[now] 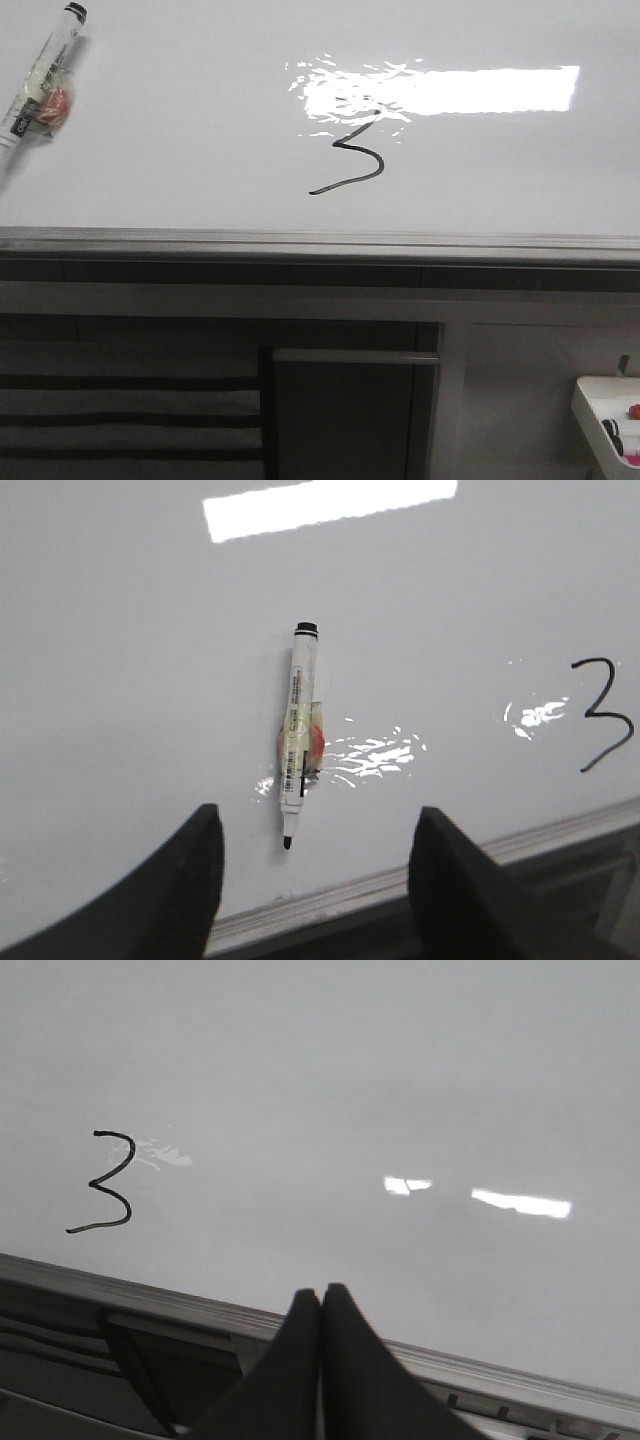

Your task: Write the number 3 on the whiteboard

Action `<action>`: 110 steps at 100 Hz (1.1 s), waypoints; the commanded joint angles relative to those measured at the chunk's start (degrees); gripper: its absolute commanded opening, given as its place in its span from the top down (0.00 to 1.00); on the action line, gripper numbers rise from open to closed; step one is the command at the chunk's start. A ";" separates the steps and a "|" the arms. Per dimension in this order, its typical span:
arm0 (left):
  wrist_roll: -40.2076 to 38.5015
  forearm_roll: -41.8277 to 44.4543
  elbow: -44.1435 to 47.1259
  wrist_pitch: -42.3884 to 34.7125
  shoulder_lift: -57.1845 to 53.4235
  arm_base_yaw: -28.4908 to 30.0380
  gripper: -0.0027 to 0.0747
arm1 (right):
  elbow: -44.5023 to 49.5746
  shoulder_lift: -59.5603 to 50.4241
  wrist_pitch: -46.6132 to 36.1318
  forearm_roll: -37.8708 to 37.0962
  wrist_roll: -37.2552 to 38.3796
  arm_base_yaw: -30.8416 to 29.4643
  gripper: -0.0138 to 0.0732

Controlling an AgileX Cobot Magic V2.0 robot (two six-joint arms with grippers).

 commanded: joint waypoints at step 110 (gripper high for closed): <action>-18.62 12.15 25.78 -19.07 -24.44 4.98 0.99 | 4.09 -0.83 -3.26 0.10 0.14 -0.38 0.93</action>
